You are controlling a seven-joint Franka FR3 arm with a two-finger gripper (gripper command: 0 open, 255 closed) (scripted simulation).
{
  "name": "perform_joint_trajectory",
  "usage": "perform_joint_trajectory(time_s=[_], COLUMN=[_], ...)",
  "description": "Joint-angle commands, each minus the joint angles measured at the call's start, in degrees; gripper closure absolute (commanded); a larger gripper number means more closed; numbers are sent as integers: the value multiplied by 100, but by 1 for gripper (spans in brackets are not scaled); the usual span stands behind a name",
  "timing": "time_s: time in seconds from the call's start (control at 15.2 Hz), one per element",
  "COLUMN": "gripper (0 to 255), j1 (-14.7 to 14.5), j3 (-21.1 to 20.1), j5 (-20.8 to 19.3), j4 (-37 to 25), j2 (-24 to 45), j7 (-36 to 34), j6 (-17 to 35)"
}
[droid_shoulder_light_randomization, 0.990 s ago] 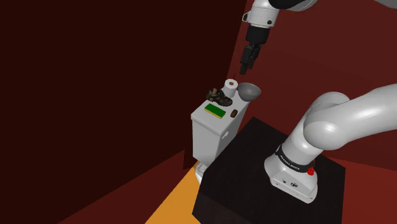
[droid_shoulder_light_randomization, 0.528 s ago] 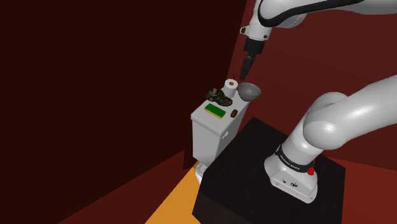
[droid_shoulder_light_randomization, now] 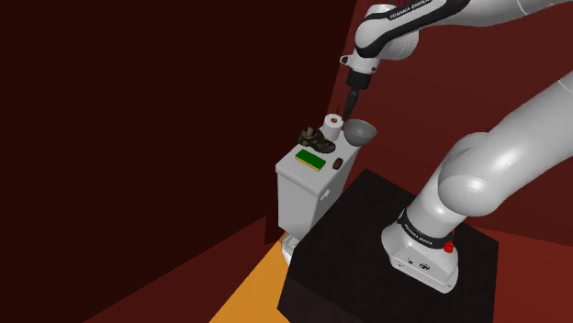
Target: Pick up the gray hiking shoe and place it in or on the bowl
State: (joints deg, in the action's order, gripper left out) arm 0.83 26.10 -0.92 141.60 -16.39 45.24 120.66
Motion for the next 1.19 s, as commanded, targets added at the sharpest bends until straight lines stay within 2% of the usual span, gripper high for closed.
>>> perform_joint_trajectory(time_s=[0.0, 0.26, 0.46, 0.79, 1.12], gripper=[0, 0, 0, 0, 0], j1=[-60, -110, -4, 471, 1043], j3=[227, 535, 583, 323, -66], j5=[200, 857, 1466, 2322, 2820], j4=[-229, -742, -1233, -2230, -3431], j2=[480, 1536, 2369, 3691, 4907], j7=[528, 1637, 2482, 3641, 4402], j6=[209, 553, 672, 658, 488])
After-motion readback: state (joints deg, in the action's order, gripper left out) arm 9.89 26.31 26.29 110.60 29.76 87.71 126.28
